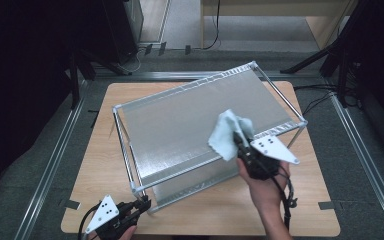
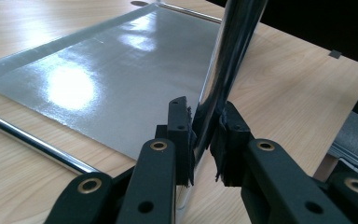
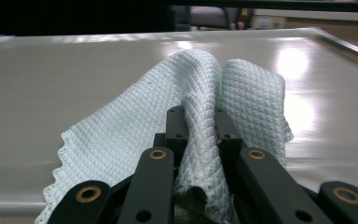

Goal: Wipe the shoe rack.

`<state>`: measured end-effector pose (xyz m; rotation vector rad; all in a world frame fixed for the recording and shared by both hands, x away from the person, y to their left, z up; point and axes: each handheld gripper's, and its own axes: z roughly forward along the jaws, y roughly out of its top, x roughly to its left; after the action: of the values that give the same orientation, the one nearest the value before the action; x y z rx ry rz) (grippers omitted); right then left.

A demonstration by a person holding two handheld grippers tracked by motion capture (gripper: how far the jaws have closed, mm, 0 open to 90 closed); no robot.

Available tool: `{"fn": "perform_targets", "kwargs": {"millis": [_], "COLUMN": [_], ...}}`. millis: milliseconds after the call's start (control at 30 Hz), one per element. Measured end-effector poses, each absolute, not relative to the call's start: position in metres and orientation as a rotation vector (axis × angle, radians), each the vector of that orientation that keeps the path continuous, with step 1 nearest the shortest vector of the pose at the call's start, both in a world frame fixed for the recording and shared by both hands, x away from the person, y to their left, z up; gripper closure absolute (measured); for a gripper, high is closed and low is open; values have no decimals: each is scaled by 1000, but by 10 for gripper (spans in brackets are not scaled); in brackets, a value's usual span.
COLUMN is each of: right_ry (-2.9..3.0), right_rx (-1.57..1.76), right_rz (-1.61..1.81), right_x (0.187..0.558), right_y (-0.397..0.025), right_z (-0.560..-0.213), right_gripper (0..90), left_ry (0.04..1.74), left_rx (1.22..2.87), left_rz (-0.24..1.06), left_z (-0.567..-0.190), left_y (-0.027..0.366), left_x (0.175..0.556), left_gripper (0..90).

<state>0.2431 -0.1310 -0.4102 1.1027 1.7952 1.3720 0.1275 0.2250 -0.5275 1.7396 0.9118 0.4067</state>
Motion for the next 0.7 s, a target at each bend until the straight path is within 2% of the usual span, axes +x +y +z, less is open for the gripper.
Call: {"fn": "perform_targets", "kwargs": {"millis": [267, 433, 567, 700], "right_ry": [1934, 2037, 2000, 1883], "right_rx": [979, 795, 842, 961], "right_rz": [1522, 1493, 1476, 1405], "right_x": [217, 202, 215, 242], "right_y": [-83, -55, -71, -117], "right_z": [-413, -411, -409, -409], "right_gripper": [806, 812, 827, 829], "left_ry": [869, 860, 839, 849], "left_rx": [1752, 1808, 1831, 1796], "left_rz": [371, 355, 363, 383], "left_z": [-528, -522, -521, -525], "left_y": [189, 176, 177, 180], "left_x": [132, 142, 150, 148], "left_gripper": [783, 786, 794, 793]}}
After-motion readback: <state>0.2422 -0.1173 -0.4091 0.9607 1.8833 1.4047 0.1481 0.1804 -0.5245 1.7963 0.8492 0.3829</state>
